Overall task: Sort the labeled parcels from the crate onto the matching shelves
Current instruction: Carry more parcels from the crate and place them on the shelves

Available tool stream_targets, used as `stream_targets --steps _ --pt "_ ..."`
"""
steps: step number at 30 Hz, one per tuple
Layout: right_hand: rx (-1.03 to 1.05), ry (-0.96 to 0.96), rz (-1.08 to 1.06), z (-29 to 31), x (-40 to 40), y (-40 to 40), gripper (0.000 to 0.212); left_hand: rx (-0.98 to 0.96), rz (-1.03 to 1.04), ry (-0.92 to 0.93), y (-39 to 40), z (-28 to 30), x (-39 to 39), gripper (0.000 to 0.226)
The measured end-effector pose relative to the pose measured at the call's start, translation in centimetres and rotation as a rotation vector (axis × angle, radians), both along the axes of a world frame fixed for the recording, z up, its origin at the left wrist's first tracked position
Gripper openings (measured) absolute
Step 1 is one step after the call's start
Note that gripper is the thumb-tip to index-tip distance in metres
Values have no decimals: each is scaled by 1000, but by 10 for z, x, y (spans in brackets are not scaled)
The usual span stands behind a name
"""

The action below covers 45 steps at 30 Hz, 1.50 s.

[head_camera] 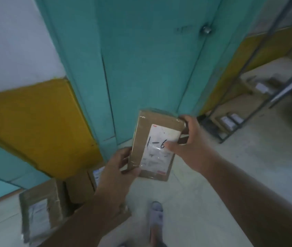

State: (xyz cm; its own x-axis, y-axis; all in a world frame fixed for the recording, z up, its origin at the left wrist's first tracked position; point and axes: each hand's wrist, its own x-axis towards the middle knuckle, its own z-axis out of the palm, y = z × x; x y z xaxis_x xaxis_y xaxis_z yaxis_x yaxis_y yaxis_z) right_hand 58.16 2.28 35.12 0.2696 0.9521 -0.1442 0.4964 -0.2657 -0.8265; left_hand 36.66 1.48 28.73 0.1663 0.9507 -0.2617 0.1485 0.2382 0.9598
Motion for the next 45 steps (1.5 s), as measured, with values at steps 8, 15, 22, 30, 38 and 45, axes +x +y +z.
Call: stream_targets --steps 8,15,22,30,38,45 --pt "236 -187 -180 131 129 -78 86 283 -207 -109 -9 91 152 54" --pt "414 -303 -369 193 302 -148 79 475 -355 -179 -35 151 354 48" --pt "444 -387 -402 229 441 -166 74 414 -410 -261 -49 180 502 43" --pt "515 -277 -470 246 587 -102 75 576 -477 -282 31 212 644 63" --pt "527 -388 -751 253 764 -107 74 594 -678 -296 61 218 866 55" --pt "509 -444 -811 245 948 -119 74 602 -714 -322 48 212 1063 56"
